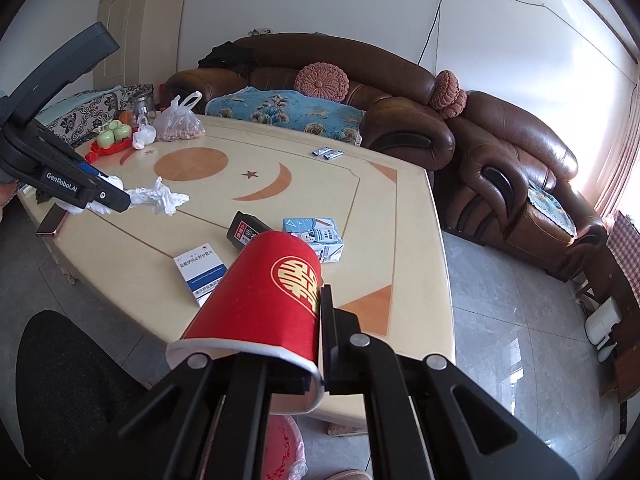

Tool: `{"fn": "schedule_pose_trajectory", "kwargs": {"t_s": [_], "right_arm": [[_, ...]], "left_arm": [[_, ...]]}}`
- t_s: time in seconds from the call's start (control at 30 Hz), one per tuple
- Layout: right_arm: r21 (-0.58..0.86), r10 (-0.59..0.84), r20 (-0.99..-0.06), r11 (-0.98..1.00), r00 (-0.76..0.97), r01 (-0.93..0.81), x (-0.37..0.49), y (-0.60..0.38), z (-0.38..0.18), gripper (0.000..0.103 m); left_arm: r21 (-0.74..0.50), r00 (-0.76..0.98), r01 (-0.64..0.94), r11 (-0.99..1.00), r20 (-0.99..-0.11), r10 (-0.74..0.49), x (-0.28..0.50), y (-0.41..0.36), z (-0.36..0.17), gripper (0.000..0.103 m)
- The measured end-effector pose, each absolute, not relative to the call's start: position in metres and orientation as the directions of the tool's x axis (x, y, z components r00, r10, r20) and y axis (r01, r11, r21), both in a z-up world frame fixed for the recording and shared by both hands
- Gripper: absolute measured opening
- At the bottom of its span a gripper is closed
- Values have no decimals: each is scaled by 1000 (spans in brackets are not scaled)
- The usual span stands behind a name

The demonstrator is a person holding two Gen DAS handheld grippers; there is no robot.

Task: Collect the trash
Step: 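Carry the plastic bag and red cup toward the pink bin with both tools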

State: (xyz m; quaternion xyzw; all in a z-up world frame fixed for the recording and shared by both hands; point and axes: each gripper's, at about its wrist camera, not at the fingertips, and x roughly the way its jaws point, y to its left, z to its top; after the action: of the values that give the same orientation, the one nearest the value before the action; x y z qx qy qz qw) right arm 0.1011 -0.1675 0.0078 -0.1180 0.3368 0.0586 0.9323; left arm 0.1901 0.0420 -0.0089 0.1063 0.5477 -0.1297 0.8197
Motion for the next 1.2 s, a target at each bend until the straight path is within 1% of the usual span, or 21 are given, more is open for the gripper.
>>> {"fn": "schedule_pose_trajectory", "kwargs": {"t_s": [0.23,0.6,0.87,0.97,1.2], "right_arm": [[-188,46,-634,959,772,-212,63,-158,14,4],[-147,87,-653,960,753,-238,17,-153,1,4],[-136,99,-687,956,720,-261,-5,-145,-20,4],[-125,102,-704,956,703,-264,-10,-142,-30,4],[-96,106,-744,960,659,-262,-11,-144,-55,4]], "left_arm": [[20,378,355,935,-917,-124,142,34,-12,30],[-9,356,398,917,-920,-163,85,16,-41,30],[-52,318,390,919,-929,-188,68,9,-67,30],[-35,320,393,919,-932,-172,62,6,-77,30],[-45,263,392,919,-952,-159,58,2,-113,30]]}}
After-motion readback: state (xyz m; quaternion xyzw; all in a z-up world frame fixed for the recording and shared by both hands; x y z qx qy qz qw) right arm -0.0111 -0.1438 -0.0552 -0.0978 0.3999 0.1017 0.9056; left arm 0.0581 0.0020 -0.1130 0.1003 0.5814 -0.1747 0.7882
